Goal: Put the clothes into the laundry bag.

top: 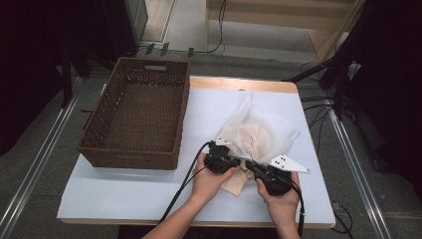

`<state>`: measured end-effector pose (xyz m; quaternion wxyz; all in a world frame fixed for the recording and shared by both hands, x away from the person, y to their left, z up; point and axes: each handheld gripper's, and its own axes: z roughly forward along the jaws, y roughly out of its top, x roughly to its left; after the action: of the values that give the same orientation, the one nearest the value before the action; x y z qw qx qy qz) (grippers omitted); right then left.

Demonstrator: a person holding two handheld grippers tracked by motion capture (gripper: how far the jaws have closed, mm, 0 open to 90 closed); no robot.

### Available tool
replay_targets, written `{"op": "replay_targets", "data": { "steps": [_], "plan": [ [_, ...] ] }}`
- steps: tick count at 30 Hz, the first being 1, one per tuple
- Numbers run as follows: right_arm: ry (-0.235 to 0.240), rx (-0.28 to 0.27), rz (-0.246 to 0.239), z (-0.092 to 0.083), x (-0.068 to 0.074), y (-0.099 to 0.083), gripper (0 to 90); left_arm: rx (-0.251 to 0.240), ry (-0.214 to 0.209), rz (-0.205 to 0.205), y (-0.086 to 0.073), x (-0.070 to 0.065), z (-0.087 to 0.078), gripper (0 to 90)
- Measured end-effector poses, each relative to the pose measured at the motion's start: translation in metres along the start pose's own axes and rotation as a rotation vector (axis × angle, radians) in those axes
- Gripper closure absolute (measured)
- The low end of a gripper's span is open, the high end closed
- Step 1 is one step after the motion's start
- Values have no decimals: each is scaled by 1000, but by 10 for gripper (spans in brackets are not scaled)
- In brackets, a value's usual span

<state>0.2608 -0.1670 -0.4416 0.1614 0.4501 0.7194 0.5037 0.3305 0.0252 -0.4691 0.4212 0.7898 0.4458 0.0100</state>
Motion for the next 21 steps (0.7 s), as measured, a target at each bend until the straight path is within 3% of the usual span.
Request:
{"op": "replay_targets", "data": {
  "steps": [1,4,7,10,12,14,17,18,20,21],
  "plan": [
    [-6,7,-4,1,-2,-2,898,8,-5,8,1,-1,-7,681],
    [-22,10,0,1,-7,-3,898,-48,-31,63,-5,-7,-36,502],
    [-27,2,20,-1,-13,-3,898,-70,-16,96,-19,-11,-58,399],
    [-27,-3,36,-1,-17,-2,898,25,-5,158,-31,-17,-50,333],
    [-24,-6,37,0,-16,-1,898,75,51,213,-35,-23,-36,319],
    [-20,-8,34,1,-14,0,898,62,124,214,-35,-30,-27,334],
    [-8,-3,26,2,-11,-1,898,72,202,178,-26,-40,-15,382],
    [-4,-2,25,3,-10,-1,898,77,228,184,-23,-43,-11,424],
    [1,-3,21,3,-8,-1,898,70,248,178,-17,-45,-7,620],
    [2,-4,19,3,-7,-1,898,68,215,151,-12,-43,-6,711]
  ]
}}
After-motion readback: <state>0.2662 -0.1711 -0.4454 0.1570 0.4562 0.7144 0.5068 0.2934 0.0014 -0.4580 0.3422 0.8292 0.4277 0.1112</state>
